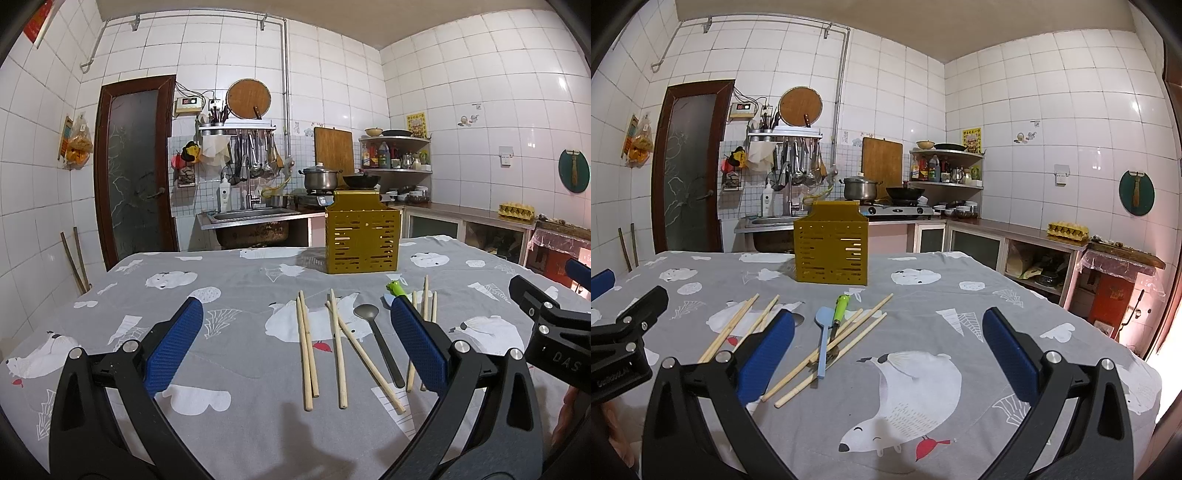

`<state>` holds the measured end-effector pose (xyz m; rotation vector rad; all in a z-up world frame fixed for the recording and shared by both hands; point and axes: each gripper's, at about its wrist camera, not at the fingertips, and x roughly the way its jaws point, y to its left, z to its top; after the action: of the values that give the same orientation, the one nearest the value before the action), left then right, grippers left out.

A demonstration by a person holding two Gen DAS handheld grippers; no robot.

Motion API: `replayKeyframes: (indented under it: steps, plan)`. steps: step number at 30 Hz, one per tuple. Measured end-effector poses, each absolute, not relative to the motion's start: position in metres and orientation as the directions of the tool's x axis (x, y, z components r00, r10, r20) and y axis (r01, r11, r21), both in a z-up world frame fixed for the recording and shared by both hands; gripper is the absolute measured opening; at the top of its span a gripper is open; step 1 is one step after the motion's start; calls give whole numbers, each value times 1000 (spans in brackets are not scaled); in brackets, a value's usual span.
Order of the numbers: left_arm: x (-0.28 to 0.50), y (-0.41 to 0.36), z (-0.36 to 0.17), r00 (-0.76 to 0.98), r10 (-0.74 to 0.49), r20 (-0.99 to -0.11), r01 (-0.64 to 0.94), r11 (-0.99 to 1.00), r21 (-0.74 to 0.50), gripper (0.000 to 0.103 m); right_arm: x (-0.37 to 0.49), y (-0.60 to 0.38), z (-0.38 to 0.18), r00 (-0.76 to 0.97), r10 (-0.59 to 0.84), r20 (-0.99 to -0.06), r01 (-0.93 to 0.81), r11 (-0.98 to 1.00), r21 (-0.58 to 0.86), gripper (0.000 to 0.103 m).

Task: Organize utensils

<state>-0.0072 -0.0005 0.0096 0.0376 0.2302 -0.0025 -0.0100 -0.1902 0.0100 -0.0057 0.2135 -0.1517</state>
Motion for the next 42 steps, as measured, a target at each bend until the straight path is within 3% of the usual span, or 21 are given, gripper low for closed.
replayKeyframes:
  steps: [26,42]
  plan:
    - [-7,0,6,974,-28,-226,34,999,24,98,-13,-182,9,972,-132,-192,128,991,-33,99]
    - [25,13,25,952,-4,-306,6,1000,5,98,22,-188,28,957,-89,-274,92,996,-3,99]
